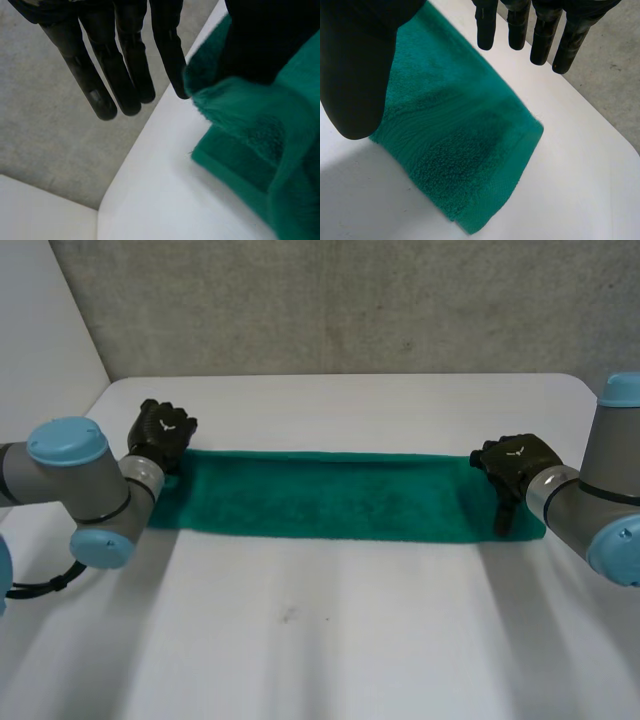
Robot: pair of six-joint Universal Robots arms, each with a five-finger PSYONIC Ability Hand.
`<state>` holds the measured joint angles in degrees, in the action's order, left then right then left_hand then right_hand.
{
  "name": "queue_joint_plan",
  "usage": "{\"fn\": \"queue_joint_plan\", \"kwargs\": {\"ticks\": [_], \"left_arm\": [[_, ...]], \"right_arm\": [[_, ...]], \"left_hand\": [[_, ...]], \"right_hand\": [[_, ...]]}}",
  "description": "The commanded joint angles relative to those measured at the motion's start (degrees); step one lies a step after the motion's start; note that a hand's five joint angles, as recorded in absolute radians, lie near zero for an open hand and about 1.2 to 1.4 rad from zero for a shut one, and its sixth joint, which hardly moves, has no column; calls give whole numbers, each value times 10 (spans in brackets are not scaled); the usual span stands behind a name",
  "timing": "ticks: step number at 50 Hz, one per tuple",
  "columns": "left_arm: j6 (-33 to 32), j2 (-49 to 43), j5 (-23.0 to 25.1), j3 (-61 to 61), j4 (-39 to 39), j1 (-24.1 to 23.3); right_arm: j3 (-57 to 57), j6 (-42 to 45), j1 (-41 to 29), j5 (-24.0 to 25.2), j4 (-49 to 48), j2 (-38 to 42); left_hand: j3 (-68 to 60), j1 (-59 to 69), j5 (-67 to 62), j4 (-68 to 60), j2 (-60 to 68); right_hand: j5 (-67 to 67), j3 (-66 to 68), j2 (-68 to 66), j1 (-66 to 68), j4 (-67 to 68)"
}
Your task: Fold the towel.
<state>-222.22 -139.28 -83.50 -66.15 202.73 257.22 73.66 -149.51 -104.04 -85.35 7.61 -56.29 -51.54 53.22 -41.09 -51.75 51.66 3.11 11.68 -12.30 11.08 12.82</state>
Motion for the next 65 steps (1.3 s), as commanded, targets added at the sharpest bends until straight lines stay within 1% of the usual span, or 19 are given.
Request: {"fn": "queue_joint_plan", "kwargs": {"ticks": [1, 3, 7, 10, 12, 16, 23, 27, 28, 32, 38, 42, 50, 54, 55, 58, 60, 63, 65], "left_arm": [[-22, -100, -3, 131, 43, 23], [-29, -116, -2, 153, 46, 23], [-30, -140, 2, 195, 48, 23], [-25, -144, 18, 204, 48, 24], [-23, -139, 53, 201, 46, 24], [-22, -134, 83, 189, 33, 27], [-18, -87, 90, 148, -4, 49], [18, -52, 101, 117, -33, 56], [41, -38, 112, 105, -44, 58], [79, -17, 131, 94, -51, 64], [86, 5, 131, 84, -76, 92], [96, 6, 135, 84, -95, 96], [108, -1, 135, 82, -95, 97], [98, -24, 129, 91, -89, 98], [81, -34, 126, 98, -76, 99], [34, -47, 100, 101, -45, 99], [-13, -47, 53, 90, -21, 94], [-33, -32, 20, 57, -18, 86], [-29, -8, 19, 36, -18, 75]], "right_arm": [[6, -1, -2, -1, -4, 0], [7, -1, -2, -1, -5, 0], [13, 0, -4, -1, -14, 0], [14, 0, -5, -2, -17, 0], [14, 0, -5, -2, -18, 0], [14, 1, -4, -2, -19, 0], [14, 1, -5, -2, -19, 0], [12, 1, -5, -2, -19, 0], [12, 1, -5, -1, -20, 0], [12, 1, -5, -1, -21, 0], [12, 1, -5, -1, -22, 0], [12, 1, -6, -1, -21, 0], [14, 1, -6, -2, -22, 0], [14, 2, -6, -2, -22, 0], [14, 2, -6, -2, -22, 0], [13, 2, -6, -2, -22, 0], [11, 2, -6, -2, -23, 0], [6, 1, -5, -1, -23, 0], [3, 1, -2, 2, -23, 0]], "left_hand": [[-38, 21, -42, -36, 37], [1, -18, -4, 3, -2], [174, -191, 170, 176, -175], [220, -237, 215, 222, -221], [220, -237, 215, 222, -221], [210, -227, 205, 212, -211], [200, -216, 195, 202, -201], [230, -247, 225, 232, -231], [233, -250, 229, 235, -234], [243, -260, 239, 245, -244], [255, -272, 251, 257, -256], [265, -282, 261, 267, -266], [265, -282, 261, 267, -266], [264, -280, 259, 266, -265], [262, -279, 257, 264, -263], [262, -279, 257, 264, -263], [267, -284, 262, 269, -268], [284, -300, 279, 286, -285], [297, -314, 293, 299, -298]], "right_hand": [[-31, -17, 23, -11, -28], [-31, -17, 23, -11, -28], [-31, -17, 23, -11, -28], [-31, -17, 23, -11, -28], [-31, -17, 23, -11, -28], [-31, -17, 23, -11, -28], [-31, -17, 23, -11, -28], [-31, -17, 23, -11, -28], [-31, -17, 23, -11, -28], [-31, -17, 23, -11, -28], [-31, -17, 23, -11, -28], [-31, -17, 23, -11, -28], [-31, -17, 23, -11, -28], [-31, -17, 23, -11, -28], [-31, -17, 23, -11, -28], [-31, -17, 23, -11, -28], [-31, -17, 23, -11, -28], [-31, -17, 23, -11, -28], [-31, -17, 23, -11, -28]]}}
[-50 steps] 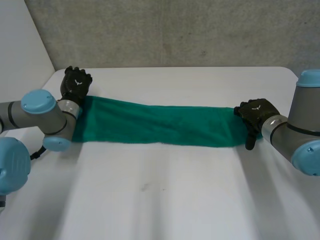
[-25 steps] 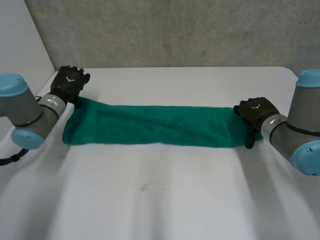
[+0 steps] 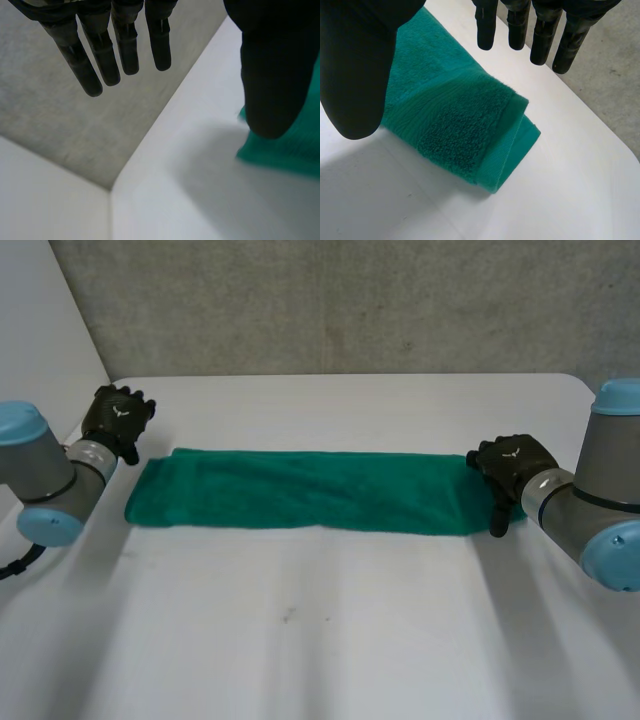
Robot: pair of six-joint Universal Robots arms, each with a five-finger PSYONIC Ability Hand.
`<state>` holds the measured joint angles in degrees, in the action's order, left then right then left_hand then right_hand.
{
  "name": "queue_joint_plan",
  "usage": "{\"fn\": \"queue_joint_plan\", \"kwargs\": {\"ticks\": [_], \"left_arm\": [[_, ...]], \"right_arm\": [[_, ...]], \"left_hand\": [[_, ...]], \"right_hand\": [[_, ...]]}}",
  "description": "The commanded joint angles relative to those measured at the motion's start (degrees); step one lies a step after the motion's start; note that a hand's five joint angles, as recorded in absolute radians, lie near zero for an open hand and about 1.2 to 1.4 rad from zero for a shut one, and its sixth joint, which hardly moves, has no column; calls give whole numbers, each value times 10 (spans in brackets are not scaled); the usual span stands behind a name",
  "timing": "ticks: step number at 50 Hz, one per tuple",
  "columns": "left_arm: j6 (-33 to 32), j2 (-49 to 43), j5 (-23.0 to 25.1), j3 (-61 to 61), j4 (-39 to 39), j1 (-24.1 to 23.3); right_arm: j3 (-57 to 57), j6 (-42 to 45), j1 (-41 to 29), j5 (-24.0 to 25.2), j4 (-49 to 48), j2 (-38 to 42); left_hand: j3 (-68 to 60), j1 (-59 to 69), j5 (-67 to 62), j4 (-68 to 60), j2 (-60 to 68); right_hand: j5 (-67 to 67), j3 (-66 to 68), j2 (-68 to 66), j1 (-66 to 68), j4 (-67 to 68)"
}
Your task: Fold the towel.
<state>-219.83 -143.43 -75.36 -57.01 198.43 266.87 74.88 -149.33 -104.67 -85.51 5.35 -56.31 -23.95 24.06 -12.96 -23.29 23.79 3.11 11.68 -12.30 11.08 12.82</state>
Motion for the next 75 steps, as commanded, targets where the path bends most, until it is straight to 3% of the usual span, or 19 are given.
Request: {"fn": "queue_joint_plan", "kwargs": {"ticks": [1, 8, 14, 26, 29, 30, 40, 47, 52, 57, 69, 71, 75], "left_arm": [[-47, 50, -62, -68, 25, -26], [29, 153, -66, -177, 26, -71], [101, 204, -74, -242, 28, -102], [120, 217, -102, -283, 31, -120], [119, 214, -104, -284, 33, -120], [118, 214, -104, -284, 33, -120], [118, 223, -106, -291, 33, -118], [119, 249, -105, -311, 33, -111], [120, 263, -105, -330, 33, -111], [119, 278, -104, -347, 33, -112], [120, 306, -107, -363, 33, -118], [120, 312, -107, -368, 33, -120], [121, 316, -108, -369, 33, -124]], "right_arm": [[-10, -2, 5, 6, 0, 0], [-16, -1, 6, 7, 2, 3], [-42, 1, 9, 7, 3, 54], [-74, 6, 25, 2, -3, 110], [-82, 7, 30, -1, -11, 124], [-82, 7, 35, -2, -16, 128], [-69, 18, 98, -43, -45, 94], [-78, 116, 206, -45, -41, 59], [-111, 204, 226, -53, -42, 59], [-131, 222, 220, -50, -43, 55], [-177, 175, -14, -4, -51, 44], [-167, 174, -107, 51, -77, 45], [-146, 179, -192, 103, -108, 55]], "left_hand": [[25, -26, 15, 18, -23], [53, -54, 43, 47, -52], [52, -53, 42, 45, -50], [50, -51, 40, 43, -48], [50, -51, 40, 43, -48], [50, -51, 40, 43, -48], [50, -51, 40, 43, -48], [52, -53, 42, 45, -50], [52, -53, 42, 45, -50], [53, -54, 43, 47, -52], [53, -54, 43, 47, -52], [53, -54, 43, 47, -52], [53, -54, 43, 47, -52]], "right_hand": [[-31, -17, 23, -11, -28], [5, 19, -13, 25, 8], [18, 33, -27, 39, 21], [203, 218, -212, 224, 206], [431, 446, -439, 452, 434], [659, 673, -667, 679, 662], [669, 683, -677, 689, 672], [669, 683, -677, 689, 672], [669, 683, -677, 689, 672], [669, 683, -677, 689, 672], [669, 683, -677, 689, 672], [669, 683, -677, 689, 672], [669, 683, -677, 689, 672]]}}
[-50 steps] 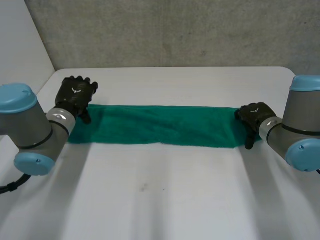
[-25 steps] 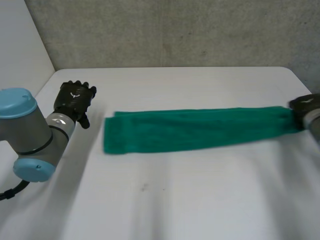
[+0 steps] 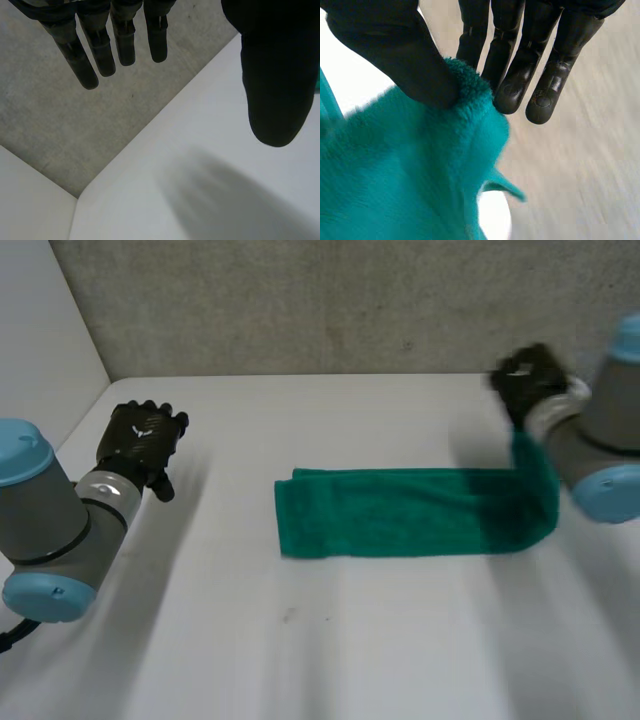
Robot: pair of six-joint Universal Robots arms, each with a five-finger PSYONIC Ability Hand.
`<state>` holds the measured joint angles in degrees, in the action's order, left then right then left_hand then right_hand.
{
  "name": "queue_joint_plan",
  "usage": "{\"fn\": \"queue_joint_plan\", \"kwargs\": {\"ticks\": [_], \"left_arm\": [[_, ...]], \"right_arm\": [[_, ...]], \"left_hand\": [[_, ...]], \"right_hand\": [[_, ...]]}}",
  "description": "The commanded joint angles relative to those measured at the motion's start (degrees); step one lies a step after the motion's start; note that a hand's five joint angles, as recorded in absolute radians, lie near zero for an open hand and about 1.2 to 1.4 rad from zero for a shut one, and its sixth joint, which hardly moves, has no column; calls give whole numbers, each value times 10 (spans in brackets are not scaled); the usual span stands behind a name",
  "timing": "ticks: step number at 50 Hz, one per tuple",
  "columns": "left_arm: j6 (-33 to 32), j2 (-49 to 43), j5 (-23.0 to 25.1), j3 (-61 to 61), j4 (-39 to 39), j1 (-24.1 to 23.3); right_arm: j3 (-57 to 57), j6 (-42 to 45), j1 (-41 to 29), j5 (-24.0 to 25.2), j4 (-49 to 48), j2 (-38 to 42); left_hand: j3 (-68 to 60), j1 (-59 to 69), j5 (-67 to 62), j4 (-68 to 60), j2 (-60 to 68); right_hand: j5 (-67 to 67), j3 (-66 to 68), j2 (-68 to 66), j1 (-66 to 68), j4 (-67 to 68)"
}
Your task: Fold the towel.
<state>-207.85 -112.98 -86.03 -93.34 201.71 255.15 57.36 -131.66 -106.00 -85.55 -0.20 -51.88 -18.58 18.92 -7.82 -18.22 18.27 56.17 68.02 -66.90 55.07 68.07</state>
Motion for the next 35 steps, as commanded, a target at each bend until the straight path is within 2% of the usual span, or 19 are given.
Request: {"fn": "queue_joint_plan", "kwargs": {"ticks": [1, 6, 10, 11, 12, 13, 14, 15, 16, 20, 23, 25, 27, 31, 35], "left_arm": [[1, 12, -1, -6, 0, -9], [1, 11, -1, -6, 4, -32], [1, 7, -4, -5, 11, -54], [1, 6, -6, -5, 13, -59], [1, 4, -12, -3, 18, -70], [1, 2, -15, -1, 21, -76], [1, 0, -18, 0, 25, -82], [1, -2, -20, 2, 28, -89], [1, -8, -24, 6, 36, -102], [1, -26, -28, 28, 56, -134], [1, -38, -36, 47, 63, -155], [3, -52, -44, 69, 65, -178], [4, -64, -49, 83, 65, -192], [22, -106, -64, 118, 62, -221], [26, -143, -78, 138, 55, -233]], "right_arm": [[34, 3, -191, 112, -59, 16], [51, 4, -243, 158, -88, 70], [51, 10, -260, 164, -86, 98], [50, 13, -263, 163, -85, 102], [47, 21, -264, 159, -85, 107], [46, 23, -262, 157, -86, 107], [46, 25, -255, 148, -87, 105], [46, 25, -255, 148, -87, 105], [47, 21, -253, 125, -87, 93], [50, 15, -240, 96, -83, 72], [84, -43, -189, 72, -82, 8], [106, -86, -174, 70, -82, -15], [150, -169, -143, 69, -79, -47], [214, -244, -92, 71, -64, -77], [268, -267, -48, 79, -53, -87]], "left_hand": [[0, -3, -8, -4, 4], [0, -3, -8, -4, 4], [0, -3, -8, -4, 4], [0, -3, -8, -4, 4], [1, -5, -6, -2, 2], [0, -3, -8, -4, 4], [1, -5, -6, -2, 2], [1, -5, -6, -2, 2], [3, -6, -5, -1, 0], [3, -6, -5, -1, 0], [3, -6, -5, -1, 0], [3, -6, -5, -1, 0], [3, -6, -5, -1, 0], [3, -6, -5, -1, 0], [1, -5, -6, -2, 2]], "right_hand": [[138, 120, -131, 249, 119], [138, 120, -131, 249, 119], [138, 120, -131, 249, 119], [94, 75, -87, 205, 75], [-105, -123, 112, 6, -124], [-238, -257, 245, -127, -257], [-473, -491, 480, -362, -492], [-475, -494, 482, -364, -494], [-562, -580, 569, -451, -581], [-562, -580, 569, -451, -581], [-562, -580, 569, -451, -581], [-562, -580, 569, -451, -581], [-562, -580, 569, -451, -581], [-562, -580, 569, -451, -581], [-562, -580, 569, -451, -581]]}}
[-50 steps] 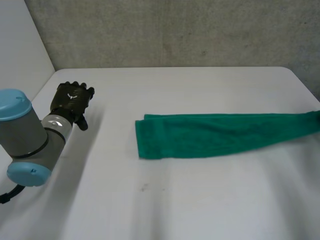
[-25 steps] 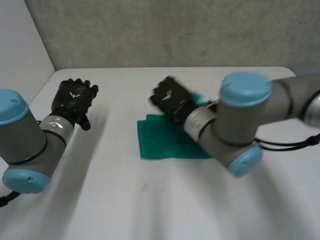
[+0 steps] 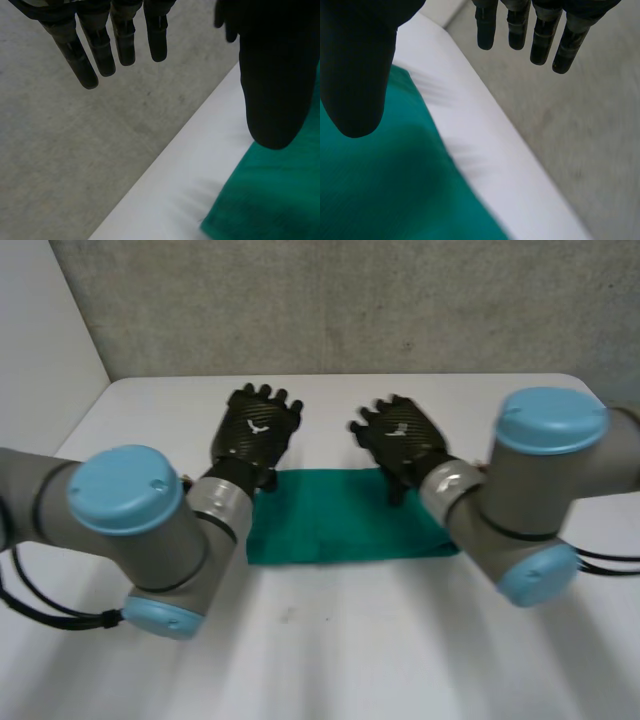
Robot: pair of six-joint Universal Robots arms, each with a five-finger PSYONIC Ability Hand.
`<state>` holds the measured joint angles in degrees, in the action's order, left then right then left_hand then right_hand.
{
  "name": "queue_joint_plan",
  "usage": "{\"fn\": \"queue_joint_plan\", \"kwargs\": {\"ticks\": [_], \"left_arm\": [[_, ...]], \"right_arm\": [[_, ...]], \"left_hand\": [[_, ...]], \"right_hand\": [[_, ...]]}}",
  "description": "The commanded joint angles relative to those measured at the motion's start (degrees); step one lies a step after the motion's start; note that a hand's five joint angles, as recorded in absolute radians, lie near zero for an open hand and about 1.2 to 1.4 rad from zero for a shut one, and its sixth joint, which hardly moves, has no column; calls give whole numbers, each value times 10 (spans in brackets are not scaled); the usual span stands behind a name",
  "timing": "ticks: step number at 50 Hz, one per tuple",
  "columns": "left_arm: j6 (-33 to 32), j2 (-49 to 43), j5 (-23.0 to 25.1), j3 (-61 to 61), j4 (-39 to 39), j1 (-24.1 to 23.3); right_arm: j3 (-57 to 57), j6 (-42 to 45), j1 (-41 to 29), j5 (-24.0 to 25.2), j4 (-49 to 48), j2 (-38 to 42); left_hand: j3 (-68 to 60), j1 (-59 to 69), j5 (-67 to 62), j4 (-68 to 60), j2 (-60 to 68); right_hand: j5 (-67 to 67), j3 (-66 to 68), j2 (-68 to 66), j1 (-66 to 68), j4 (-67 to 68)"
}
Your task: Fold the towel.
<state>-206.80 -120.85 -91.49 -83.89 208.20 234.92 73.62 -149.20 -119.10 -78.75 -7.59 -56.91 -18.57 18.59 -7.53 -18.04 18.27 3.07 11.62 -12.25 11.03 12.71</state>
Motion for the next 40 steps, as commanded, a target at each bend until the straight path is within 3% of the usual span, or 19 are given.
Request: {"fn": "queue_joint_plan", "kwargs": {"ticks": [1, 3, 6, 11, 12, 30, 31, 34, 40], "left_arm": [[16, -71, -29, 46, -12, -32], [16, -80, -39, 49, -17, -32], [16, -87, -55, 49, -24, -32], [17, -80, -66, 42, -28, -31], [18, -77, -67, 41, -30, -30], [54, 25, -84, -35, -45, -10], [54, 28, -84, -40, -45, -8], [54, 28, -84, -48, -44, -5], [54, 29, -83, -54, -44, -1]], "right_arm": [[114, -90, 91, 12, 20, -36], [129, -87, 103, 11, 20, -36], [143, -87, 125, 11, 16, -33], [130, -80, 158, 4, 14, 1], [124, -80, 161, 4, 14, 6], [72, -80, 127, -1, 21, 10], [74, -78, 113, 1, 23, 14], [80, -78, 112, -2, 24, 17], [93, -73, 113, -32, 22, 38]], "left_hand": [[1, -1, -9, -4, 2], [1, -1, -9, -4, 2], [3, -3, -8, -2, 0], [3, -3, -8, -2, 0], [3, -3, -8, -2, 0], [3, -3, -8, -2, 0], [3, -3, -8, -2, 0], [3, -3, -8, -2, 0], [3, -3, -8, -2, 0]], "right_hand": [[-31, -16, 23, -10, -27], [-31, -16, 23, -10, -27], [91, 105, -99, 111, 94], [618, 632, -626, 638, 622], [669, 683, -677, 689, 672], [669, 684, -677, 690, 673], [637, 651, -645, 657, 640], [318, 332, -326, 338, 321], [303, 318, -311, 324, 307]]}}
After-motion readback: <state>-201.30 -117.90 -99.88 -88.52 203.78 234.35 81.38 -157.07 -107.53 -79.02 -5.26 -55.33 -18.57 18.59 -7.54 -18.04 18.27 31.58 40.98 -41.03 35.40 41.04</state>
